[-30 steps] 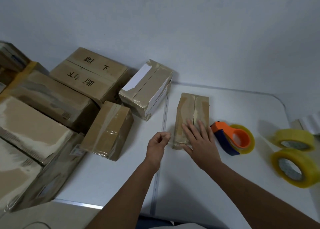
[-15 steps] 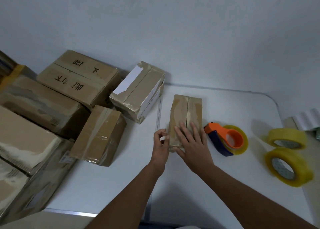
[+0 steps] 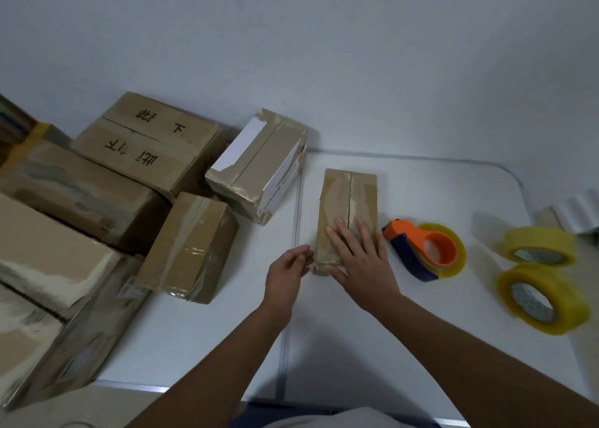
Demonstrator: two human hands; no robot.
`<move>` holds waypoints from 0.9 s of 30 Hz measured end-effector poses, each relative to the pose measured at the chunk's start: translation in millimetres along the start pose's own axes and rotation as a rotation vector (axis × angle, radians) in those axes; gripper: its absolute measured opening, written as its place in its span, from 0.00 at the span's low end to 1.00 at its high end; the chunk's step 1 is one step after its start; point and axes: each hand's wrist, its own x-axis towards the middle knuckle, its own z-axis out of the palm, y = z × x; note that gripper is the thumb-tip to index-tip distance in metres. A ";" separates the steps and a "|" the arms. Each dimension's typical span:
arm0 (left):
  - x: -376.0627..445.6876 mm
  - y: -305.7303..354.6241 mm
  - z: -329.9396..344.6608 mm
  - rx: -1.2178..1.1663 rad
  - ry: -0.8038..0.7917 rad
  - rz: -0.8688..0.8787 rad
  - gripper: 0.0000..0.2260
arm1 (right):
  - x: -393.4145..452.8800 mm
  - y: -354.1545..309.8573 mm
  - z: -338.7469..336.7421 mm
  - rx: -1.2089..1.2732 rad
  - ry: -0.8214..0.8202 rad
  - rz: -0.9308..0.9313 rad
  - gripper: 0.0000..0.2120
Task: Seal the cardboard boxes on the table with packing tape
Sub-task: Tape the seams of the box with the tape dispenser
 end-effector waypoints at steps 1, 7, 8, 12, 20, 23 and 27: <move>-9.8 1.0 4.9 0.030 -0.061 0.031 0.14 | -0.2 -0.1 0.6 -0.001 0.000 -0.001 0.33; -25.1 1.6 12.7 0.589 -0.234 0.268 0.25 | -0.3 -0.4 0.3 0.013 -0.002 0.007 0.33; -19.2 2.3 2.6 0.635 -0.285 0.305 0.26 | -0.1 -0.7 0.0 0.014 -0.008 0.004 0.33; 19.4 9.9 -23.5 0.873 -0.409 0.473 0.27 | -0.4 -0.5 -1.4 -0.009 -0.025 0.001 0.34; 53.4 30.2 -15.2 1.243 -0.401 0.437 0.42 | 0.3 1.3 0.1 -0.008 -0.022 -0.015 0.49; 52.3 29.5 -17.6 1.299 -0.397 0.433 0.47 | 2.1 3.2 -5.8 0.033 -0.067 -0.040 0.48; 45.1 24.7 -33.9 1.191 -0.393 0.351 0.45 | 1.7 9.5 -27.9 0.426 -0.030 -0.015 0.35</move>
